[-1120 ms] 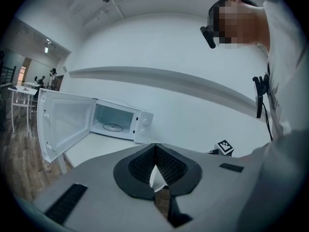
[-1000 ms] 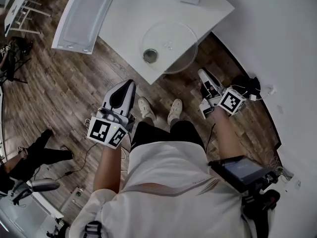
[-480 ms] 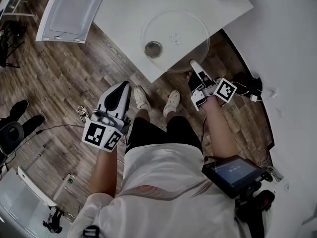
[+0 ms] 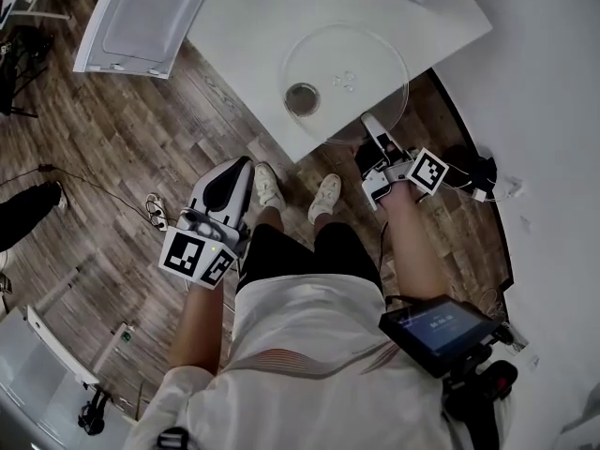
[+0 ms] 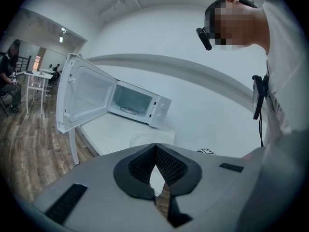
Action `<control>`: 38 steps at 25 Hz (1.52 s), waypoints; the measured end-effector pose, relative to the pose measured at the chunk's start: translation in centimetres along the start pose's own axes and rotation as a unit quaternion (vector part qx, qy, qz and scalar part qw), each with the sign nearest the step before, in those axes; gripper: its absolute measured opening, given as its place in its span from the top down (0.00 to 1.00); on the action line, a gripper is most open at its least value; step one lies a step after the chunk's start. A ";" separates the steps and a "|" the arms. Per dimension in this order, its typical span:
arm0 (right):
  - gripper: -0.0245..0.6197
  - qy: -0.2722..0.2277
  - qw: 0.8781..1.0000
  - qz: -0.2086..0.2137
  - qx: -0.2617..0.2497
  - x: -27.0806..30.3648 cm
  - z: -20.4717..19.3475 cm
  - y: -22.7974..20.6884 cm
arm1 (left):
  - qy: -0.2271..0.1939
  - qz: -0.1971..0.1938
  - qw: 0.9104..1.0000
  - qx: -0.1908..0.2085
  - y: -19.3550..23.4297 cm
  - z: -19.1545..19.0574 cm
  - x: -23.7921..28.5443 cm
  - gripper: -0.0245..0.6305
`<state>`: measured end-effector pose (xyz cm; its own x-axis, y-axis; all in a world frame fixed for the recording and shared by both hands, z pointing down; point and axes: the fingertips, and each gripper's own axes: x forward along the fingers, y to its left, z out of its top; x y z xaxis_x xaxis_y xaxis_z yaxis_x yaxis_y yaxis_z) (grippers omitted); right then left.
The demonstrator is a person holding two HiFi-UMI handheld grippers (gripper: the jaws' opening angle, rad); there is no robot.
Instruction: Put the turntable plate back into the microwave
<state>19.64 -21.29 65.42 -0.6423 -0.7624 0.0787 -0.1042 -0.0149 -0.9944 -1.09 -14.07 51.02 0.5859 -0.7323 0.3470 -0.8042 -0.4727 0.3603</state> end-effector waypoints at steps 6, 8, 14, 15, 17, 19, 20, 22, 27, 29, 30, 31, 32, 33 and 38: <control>0.91 -0.009 1.000 0.013 0.018 -0.1 0.2 0.1 | 0.000 0.007 1.000 -0.010 0.6 -0.2 -0.3 0.95; 0.92 -0.008 1.000 0.017 0.021 0.0 0.2 0.3 | 0.000 0.007 1.000 -0.012 0.5 -0.2 -0.2 0.95; 0.92 -0.017 0.999 0.028 0.018 0.1 0.2 0.9 | -0.001 0.006 1.000 -0.012 0.5 -0.1 -0.2 0.95; 0.92 -0.019 0.999 0.030 0.018 0.1 0.2 1.0 | -0.001 0.005 1.000 -0.012 0.5 -0.2 -0.2 0.95; 0.92 -0.022 0.999 0.035 0.013 0.0 0.1 1.4 | 0.000 0.005 1.000 -0.012 0.5 -0.2 -0.3 0.95; 0.92 -0.021 0.999 0.036 0.005 0.0 0.1 1.8 | -0.001 0.006 1.000 -0.013 0.6 -0.2 -0.3 0.95; 0.92 -0.019 0.999 0.036 0.001 0.0 0.0 1.9 | -0.002 0.006 1.000 -0.014 0.7 -0.2 -0.3 0.95; 0.92 -0.015 0.999 0.036 -0.005 0.1 -0.1 2.3 | -0.004 0.006 1.000 -0.014 0.9 0.0 -0.3 0.95; 0.92 -0.022 0.999 0.041 -0.013 0.2 -1.0 4.8 | -0.015 0.001 1.000 -0.012 1.4 1.0 -0.9 0.95; 0.92 -0.026 0.999 0.041 -0.018 0.4 -1.3 6.2 | -0.023 -0.004 1.000 -0.009 1.7 1.8 -1.0 0.95; 0.92 -0.029 0.998 0.042 -0.021 0.6 -1.5 6.9 | -0.026 -0.007 1.000 -0.007 1.9 2.3 -1.1 0.95; 0.92 -0.032 0.998 0.044 -0.024 0.8 -1.7 7.7 | -0.030 -0.010 0.999 -0.007 2.2 2.8 -1.3 0.95; 0.92 -0.035 0.998 0.045 -0.025 1.1 -1.9 8.5 | -0.034 -0.014 0.999 -0.006 2.4 3.4 -1.4 0.95; 0.92 -0.038 0.998 0.048 -0.025 1.4 -2.2 9.4 | -0.038 -0.019 0.999 -0.004 2.7 4.0 -1.6 0.95; 0.92 -0.059 0.996 0.057 -0.029 3.4 -4.0 13.5 | -0.063 -0.041 0.997 0.019 4.5 7.3 -2.7 0.95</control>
<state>12.99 -21.46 52.51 -0.5586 -0.8281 -0.0474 -0.0807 0.1111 -0.9905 -7.05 -17.84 45.38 0.6347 -0.7450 0.2054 -0.7585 -0.5497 0.3500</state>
